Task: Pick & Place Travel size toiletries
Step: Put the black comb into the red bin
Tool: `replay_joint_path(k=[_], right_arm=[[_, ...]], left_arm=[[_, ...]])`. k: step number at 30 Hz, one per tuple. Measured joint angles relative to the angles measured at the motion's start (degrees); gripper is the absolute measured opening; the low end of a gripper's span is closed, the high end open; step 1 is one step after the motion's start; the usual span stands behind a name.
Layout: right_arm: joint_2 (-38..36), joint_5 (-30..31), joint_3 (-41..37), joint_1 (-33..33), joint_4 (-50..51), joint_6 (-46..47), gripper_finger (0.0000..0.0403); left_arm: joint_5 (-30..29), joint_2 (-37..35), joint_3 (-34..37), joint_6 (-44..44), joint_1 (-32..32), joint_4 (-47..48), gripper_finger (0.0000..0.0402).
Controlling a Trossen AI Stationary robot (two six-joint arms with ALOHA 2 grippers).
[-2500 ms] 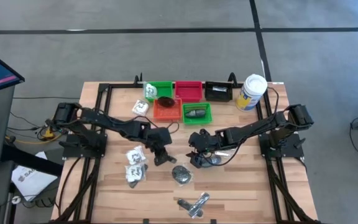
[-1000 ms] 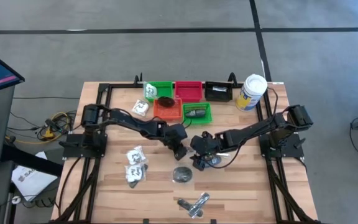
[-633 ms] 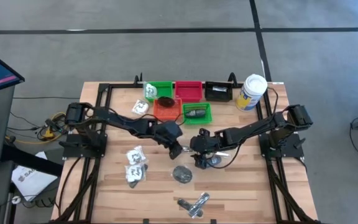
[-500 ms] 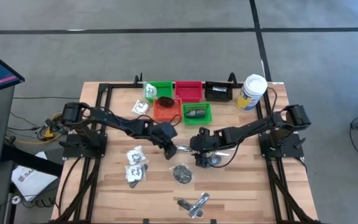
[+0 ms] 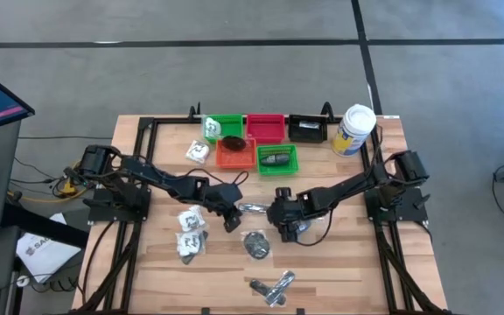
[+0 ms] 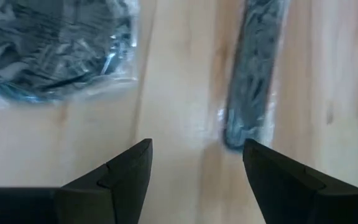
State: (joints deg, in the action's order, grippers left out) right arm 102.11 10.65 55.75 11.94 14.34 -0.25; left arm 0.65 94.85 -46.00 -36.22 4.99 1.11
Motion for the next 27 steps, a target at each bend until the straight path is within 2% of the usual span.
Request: replay_joint_path(k=[3, 8, 13, 19, 27], right_arm=[[-0.23, 0.23, -0.02, -0.99, -1.63, -3.07, 0.0245], [-0.27, -1.15, 0.00, -2.75, -3.80, -1.58, 0.0245], [0.39, -4.65, -0.07, -5.01, -6.82, 6.20, 0.0245], [0.39, -4.84, 0.01, -5.54, -12.30, 14.06, 0.0245], [0.39, -5.50, 0.00, -4.92, -13.03, 10.74, 0.0245]], left_arm=[[0.13, 0.00, 0.00, -0.56, 0.00, -0.13, 0.0000], [0.63, 0.00, 0.00, -1.43, -0.02, -0.09, 0.0000], [0.65, 0.00, -0.02, 0.23, -0.15, -0.06, 0.0000], [1.06, 0.00, 0.43, 4.57, -0.65, 0.95, 0.0000], [-0.22, 0.00, 0.74, 2.80, -1.20, -0.94, 0.0000]])
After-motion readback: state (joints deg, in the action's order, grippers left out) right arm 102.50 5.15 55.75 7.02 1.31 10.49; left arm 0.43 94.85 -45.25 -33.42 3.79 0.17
